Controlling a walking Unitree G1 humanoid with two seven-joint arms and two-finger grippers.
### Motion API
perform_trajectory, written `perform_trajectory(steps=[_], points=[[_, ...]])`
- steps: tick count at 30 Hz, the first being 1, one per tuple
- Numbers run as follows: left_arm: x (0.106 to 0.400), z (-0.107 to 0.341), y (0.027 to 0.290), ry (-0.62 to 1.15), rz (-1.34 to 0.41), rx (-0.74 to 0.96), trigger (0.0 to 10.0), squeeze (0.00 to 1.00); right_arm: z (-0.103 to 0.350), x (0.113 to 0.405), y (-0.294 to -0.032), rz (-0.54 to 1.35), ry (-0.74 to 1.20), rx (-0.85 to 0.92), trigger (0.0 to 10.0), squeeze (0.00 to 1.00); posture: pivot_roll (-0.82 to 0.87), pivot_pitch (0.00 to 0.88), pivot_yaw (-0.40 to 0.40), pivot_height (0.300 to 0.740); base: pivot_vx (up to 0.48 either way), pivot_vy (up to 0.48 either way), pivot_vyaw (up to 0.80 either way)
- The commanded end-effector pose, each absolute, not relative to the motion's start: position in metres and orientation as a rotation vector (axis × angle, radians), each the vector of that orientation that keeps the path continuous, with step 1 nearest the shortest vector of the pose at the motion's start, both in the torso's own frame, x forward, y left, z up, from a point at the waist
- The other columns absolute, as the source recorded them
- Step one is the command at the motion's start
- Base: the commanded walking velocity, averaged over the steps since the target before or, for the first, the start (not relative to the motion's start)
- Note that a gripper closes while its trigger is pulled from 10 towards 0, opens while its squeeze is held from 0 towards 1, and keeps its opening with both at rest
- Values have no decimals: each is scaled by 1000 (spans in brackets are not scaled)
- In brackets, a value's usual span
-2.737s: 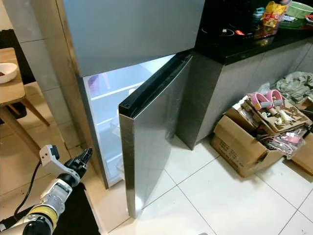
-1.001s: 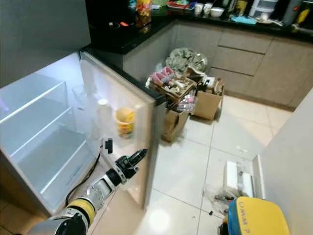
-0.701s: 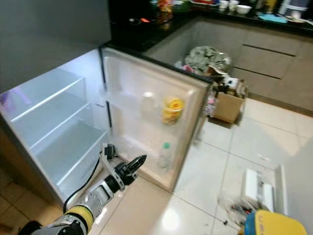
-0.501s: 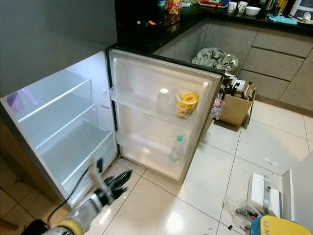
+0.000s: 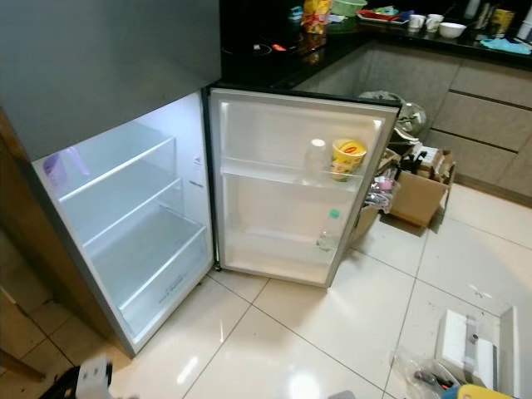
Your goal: Restocking fridge
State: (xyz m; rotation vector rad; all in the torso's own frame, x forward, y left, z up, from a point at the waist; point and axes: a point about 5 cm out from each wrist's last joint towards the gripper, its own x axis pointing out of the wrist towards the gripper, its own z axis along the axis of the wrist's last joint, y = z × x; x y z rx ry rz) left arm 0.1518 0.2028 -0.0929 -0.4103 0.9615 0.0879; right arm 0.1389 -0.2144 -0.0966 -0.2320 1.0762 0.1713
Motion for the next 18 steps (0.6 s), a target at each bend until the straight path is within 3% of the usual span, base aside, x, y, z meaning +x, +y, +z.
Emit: perform_trajectory(steps=[1, 18], points=[[147, -95, 206, 988, 98, -359, 10000, 0, -98, 136, -214, 162, 1080, -211, 10000, 0, -73, 17, -10, 740, 0, 0, 0], [150, -96, 196, 1032, 34, -278, 10000, 0, -98, 136, -210, 128, 1079, -154, 10000, 0, -69, 20, -2, 740, 0, 0, 0]])
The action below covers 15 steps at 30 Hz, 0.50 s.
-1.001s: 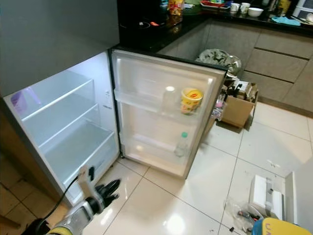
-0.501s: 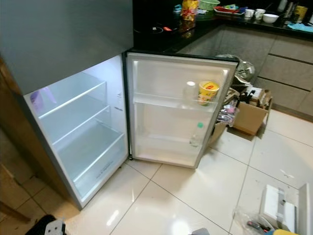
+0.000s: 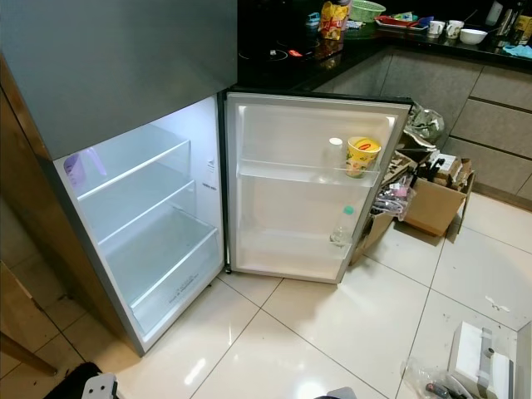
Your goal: Restocking fridge
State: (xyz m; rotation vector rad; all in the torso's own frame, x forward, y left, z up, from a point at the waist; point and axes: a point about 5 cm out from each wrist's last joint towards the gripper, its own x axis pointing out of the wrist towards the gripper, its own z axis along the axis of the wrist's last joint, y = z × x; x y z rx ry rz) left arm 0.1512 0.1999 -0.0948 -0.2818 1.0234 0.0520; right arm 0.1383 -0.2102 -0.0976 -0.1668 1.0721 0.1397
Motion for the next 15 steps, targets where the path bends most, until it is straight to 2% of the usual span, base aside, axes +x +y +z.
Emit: perform_trajectory(steps=[1, 3, 13, 15], points=[[150, -96, 195, 1033, 24, -277, 10000, 0, -98, 136, -210, 126, 1080, -149, 10000, 0, -69, 21, -2, 740, 0, 0, 0], [150, -96, 194, 1037, 15, -279, 10000, 0, -98, 136, -210, 128, 1081, -143, 10000, 0, -70, 21, -3, 740, 0, 0, 0], [142, -99, 195, 1058, 9, -277, 10000, 0, -99, 136, -209, 104, 1091, -104, 10000, 0, -66, 22, -5, 740, 290, 0, 0], [141, -99, 196, 1063, 8, -274, 10000, 0, -99, 136, -210, 97, 1095, -99, 10000, 0, -67, 23, -4, 740, 300, 0, -788]])
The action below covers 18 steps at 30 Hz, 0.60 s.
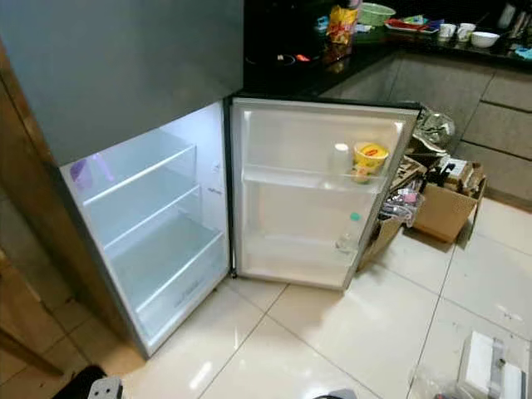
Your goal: Restocking fridge
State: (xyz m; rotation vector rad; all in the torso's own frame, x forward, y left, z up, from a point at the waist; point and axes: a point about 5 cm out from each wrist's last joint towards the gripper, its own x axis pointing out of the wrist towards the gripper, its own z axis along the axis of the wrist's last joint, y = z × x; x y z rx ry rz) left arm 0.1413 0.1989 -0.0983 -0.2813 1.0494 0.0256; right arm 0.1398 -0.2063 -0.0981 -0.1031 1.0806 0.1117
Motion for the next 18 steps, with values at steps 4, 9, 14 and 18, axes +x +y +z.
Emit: perform_trajectory(steps=[4, 9, 14, 18], points=[[139, -100, 196, 1070, 7, -270, 10000, 0, -98, 137, -211, 80, 1093, -80, 10000, 0, -67, 23, -6, 740, 298, 0, -788], [138, -100, 195, 1075, -2, -266, 10000, 0, -98, 138, -210, 81, 1093, -79, 10000, 0, -66, 22, -6, 740, 299, 0, -788], [137, -100, 195, 1079, -7, -264, 10000, 0, -98, 138, -211, 78, 1092, -81, 10000, 0, -66, 22, -6, 740, 298, 0, -788], [137, -101, 194, 1083, -14, -256, 10000, 0, -98, 139, -213, 69, 1086, -83, 10000, 0, -68, 16, -9, 740, 295, 0, -591]])
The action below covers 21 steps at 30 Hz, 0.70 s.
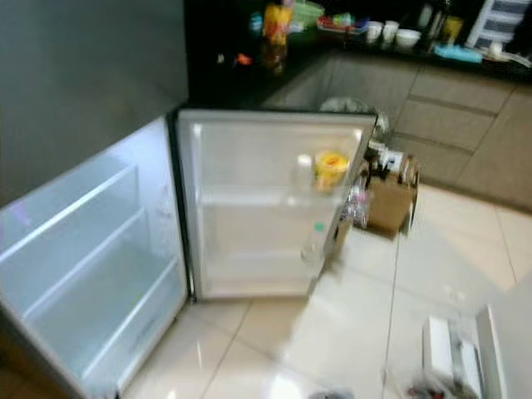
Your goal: Restocking fridge
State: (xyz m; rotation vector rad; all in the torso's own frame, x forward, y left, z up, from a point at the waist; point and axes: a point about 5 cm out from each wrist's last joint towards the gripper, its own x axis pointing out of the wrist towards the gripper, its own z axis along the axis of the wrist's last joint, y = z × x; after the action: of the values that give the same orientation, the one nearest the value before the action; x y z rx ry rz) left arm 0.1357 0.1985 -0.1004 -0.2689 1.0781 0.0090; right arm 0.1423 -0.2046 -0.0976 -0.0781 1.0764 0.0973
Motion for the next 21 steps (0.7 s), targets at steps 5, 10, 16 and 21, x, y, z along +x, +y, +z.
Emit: perform_trajectory(steps=[5, 10, 16, 21], points=[[136, -101, 194, 1087, -19, -250, 10000, 0, -97, 140, -214, 61, 1075, -82, 10000, 0, -71, 9, -10, 740, 296, 0, 0], [136, -101, 193, 1089, -26, -245, 10000, 0, -96, 140, -215, 59, 1071, -81, 10000, 0, -72, 5, -11, 740, 297, 0, 0], [137, -101, 192, 1089, -36, -236, 10000, 0, -95, 143, -216, 57, 1063, -83, 10000, 0, -76, 5, -9, 740, 296, 0, 0], [138, -101, 190, 1089, -40, -233, 10000, 0, -95, 143, -217, 56, 1062, -83, 10000, 0, -76, 6, -11, 740, 299, 0, 0]])
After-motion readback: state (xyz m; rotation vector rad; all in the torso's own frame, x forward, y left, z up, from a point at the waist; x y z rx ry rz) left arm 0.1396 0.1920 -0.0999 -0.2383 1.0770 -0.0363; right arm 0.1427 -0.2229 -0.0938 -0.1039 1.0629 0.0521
